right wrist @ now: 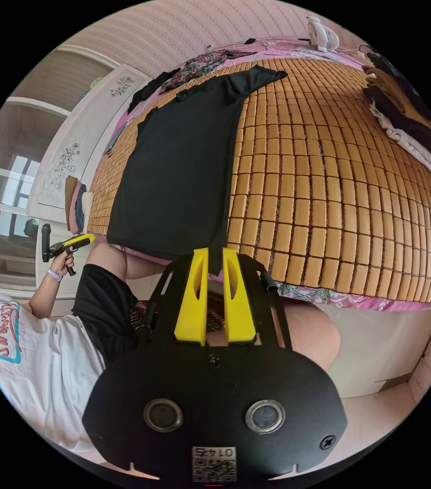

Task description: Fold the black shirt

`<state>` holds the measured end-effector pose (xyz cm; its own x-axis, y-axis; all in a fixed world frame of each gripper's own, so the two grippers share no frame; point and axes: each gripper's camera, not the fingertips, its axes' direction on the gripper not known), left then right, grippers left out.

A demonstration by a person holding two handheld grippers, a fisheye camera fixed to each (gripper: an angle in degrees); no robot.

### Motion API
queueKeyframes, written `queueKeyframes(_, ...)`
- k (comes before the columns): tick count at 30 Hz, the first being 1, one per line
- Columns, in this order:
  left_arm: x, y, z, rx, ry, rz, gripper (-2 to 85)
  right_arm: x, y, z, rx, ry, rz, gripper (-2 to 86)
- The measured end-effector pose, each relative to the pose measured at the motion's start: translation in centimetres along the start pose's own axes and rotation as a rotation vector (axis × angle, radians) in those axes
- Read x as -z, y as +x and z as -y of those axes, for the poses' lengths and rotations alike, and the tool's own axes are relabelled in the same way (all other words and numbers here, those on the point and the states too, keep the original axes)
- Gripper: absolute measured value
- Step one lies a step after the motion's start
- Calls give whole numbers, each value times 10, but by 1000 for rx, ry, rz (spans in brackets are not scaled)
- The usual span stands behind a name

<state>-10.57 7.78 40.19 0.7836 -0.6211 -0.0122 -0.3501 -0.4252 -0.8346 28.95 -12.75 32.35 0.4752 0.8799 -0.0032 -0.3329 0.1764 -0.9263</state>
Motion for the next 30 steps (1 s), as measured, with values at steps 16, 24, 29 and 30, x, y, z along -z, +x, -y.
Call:
queueKeyframes(16,-75,127,204,-317,165,-131,38,-1,57,287,-4,288,-325,78)
queueKeyframes(24,-123,156,256,-399,115,-83,48,-41,110,373,-68,198,-309,53)
queueKeyframes(29,-114,174,263,-457,125,-70,56,-7,127,315,-6,291,-245,21)
queueKeyframes(30,-108,185,269,-508,141,-77,58,2,129,290,12,303,-280,13)
